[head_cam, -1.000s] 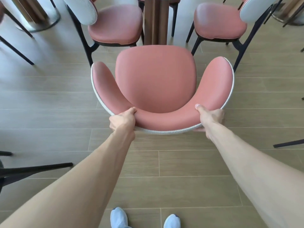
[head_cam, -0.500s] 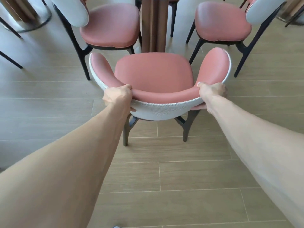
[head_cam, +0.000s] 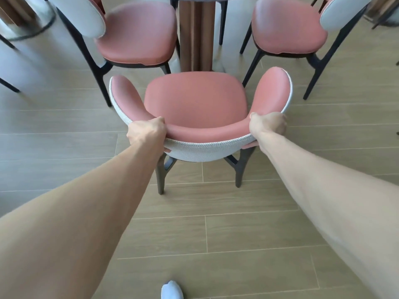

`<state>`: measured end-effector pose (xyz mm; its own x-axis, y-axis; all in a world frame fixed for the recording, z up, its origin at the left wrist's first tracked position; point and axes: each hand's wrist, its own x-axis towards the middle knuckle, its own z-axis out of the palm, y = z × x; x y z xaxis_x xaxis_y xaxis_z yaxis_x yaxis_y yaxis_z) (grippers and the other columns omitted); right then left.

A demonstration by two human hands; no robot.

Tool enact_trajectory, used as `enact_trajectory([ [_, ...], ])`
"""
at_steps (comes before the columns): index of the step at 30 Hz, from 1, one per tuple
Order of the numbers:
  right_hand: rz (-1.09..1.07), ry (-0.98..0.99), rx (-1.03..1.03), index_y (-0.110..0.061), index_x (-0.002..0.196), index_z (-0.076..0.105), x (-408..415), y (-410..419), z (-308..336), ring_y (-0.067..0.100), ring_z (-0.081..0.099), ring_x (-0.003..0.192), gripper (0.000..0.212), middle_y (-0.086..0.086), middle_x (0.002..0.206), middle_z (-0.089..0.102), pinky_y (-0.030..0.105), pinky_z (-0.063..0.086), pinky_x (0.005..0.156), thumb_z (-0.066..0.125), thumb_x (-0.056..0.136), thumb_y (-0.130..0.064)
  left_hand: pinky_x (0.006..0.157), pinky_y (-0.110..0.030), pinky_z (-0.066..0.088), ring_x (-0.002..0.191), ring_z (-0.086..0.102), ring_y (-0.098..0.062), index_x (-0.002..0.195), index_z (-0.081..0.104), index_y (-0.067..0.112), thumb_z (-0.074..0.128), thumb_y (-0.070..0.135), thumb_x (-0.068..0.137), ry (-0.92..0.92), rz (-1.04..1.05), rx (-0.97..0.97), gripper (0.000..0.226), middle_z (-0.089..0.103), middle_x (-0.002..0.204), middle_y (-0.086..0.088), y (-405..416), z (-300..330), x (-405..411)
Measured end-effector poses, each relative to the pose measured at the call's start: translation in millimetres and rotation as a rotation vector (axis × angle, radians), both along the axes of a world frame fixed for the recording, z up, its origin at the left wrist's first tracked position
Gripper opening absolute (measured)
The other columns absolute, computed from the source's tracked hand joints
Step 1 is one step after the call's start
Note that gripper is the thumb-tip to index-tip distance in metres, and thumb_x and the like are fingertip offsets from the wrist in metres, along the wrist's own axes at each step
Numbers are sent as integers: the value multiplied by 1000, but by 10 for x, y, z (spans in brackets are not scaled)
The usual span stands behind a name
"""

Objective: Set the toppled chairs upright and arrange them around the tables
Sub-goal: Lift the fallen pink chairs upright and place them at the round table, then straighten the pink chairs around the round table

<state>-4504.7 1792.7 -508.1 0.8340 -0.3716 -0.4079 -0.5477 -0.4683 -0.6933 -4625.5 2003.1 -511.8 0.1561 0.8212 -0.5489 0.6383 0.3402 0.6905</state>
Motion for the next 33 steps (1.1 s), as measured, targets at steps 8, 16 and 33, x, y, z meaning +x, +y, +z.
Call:
enact_trajectory([
  [8, 437, 171, 182, -8, 146, 42, -291, -529, 361, 35, 57, 123, 61, 12, 149, 47, 46, 53, 101, 58, 98, -41, 65, -41, 63, 69, 75, -33, 101, 62, 6, 61, 48, 89, 248, -598, 132, 44, 70, 83, -12, 153, 548, -548],
  [16, 683, -41, -41, -18, 152, 37, -795, -410, 1730, 25, 43, 140, 68, 5, 155, 44, 40, 35, 113, 62, 93, -40, 94, -36, 44, 111, 53, -25, 124, 60, 21, 66, 22, 83, 50, -1095, 662, 41, 64, 115, -7, 69, 1806, -630],
  [33, 689, -55, 178, -25, 143, 51, -992, -332, 2663, 15, 54, 126, 53, -2, 142, 57, 29, 39, 100, 63, 92, -34, 88, -29, 52, 99, 64, -16, 119, 64, 22, 65, 24, 90, -216, -870, 313, 29, 67, 106, 0, -691, 2625, -618],
])
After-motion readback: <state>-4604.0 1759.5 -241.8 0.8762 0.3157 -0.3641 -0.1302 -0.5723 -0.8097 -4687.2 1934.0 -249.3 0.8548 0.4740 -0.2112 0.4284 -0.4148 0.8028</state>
